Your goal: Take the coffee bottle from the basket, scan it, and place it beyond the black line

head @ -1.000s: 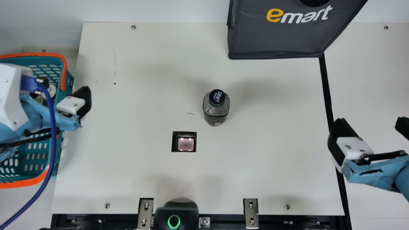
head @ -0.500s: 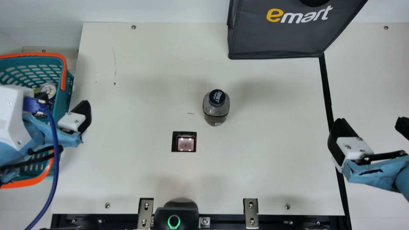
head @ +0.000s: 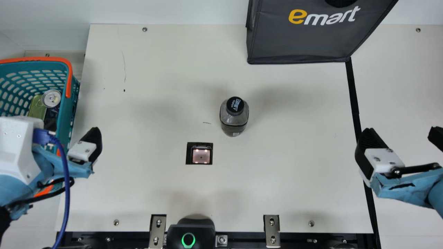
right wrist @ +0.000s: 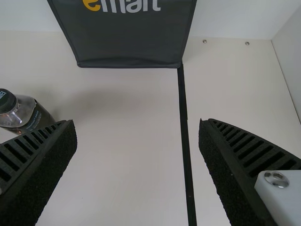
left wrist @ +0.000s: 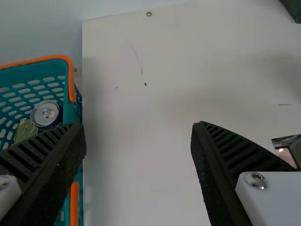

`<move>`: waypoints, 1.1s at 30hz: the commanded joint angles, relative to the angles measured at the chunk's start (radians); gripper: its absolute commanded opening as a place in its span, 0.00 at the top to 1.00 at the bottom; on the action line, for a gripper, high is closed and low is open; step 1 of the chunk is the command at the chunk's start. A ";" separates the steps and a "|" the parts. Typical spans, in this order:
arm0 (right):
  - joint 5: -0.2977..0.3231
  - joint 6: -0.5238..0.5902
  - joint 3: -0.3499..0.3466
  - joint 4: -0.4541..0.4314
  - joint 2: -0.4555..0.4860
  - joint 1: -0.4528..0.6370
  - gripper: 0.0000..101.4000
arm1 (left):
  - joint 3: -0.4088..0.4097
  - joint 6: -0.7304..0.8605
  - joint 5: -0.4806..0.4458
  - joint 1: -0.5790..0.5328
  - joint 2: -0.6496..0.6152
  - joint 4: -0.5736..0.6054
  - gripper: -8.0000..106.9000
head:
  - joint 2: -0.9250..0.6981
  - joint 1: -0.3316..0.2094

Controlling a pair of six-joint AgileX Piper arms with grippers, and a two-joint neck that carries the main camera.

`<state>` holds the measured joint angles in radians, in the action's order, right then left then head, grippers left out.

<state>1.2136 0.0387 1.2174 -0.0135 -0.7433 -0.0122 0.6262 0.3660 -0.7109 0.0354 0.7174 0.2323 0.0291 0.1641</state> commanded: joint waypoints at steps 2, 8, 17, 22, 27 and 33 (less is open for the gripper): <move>0.000 0.000 0.000 0.000 0.000 0.000 0.10 | -0.020 -0.007 0.000 0.002 -0.025 -0.009 0.15 | -0.002 -0.026; 0.000 0.000 0.000 0.000 0.000 0.000 0.10 | -0.055 -0.028 -0.005 -0.002 -0.066 -0.028 0.15 | -0.002 -0.026; -0.001 0.000 0.000 0.000 0.000 0.000 0.10 | -0.083 -0.071 -0.019 -0.011 -0.109 -0.070 0.15 | -0.002 -0.026; -0.001 0.000 0.000 0.000 0.000 0.000 0.10 | -0.089 -0.095 -0.027 -0.016 -0.125 -0.091 0.15 | -0.002 -0.026; -0.001 0.000 0.000 0.000 0.000 0.000 0.10 | -0.091 -0.121 -0.034 -0.022 -0.138 -0.111 0.15 | -0.002 -0.026; -0.001 0.000 0.000 0.000 0.000 0.000 0.10 | -0.092 -0.149 -0.042 -0.028 -0.150 -0.132 0.15 | -0.002 -0.026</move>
<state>1.2127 0.0387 1.2174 -0.0135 -0.7433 -0.0122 0.5351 0.2222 -0.7517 0.0098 0.5685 0.1039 0.0291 0.1641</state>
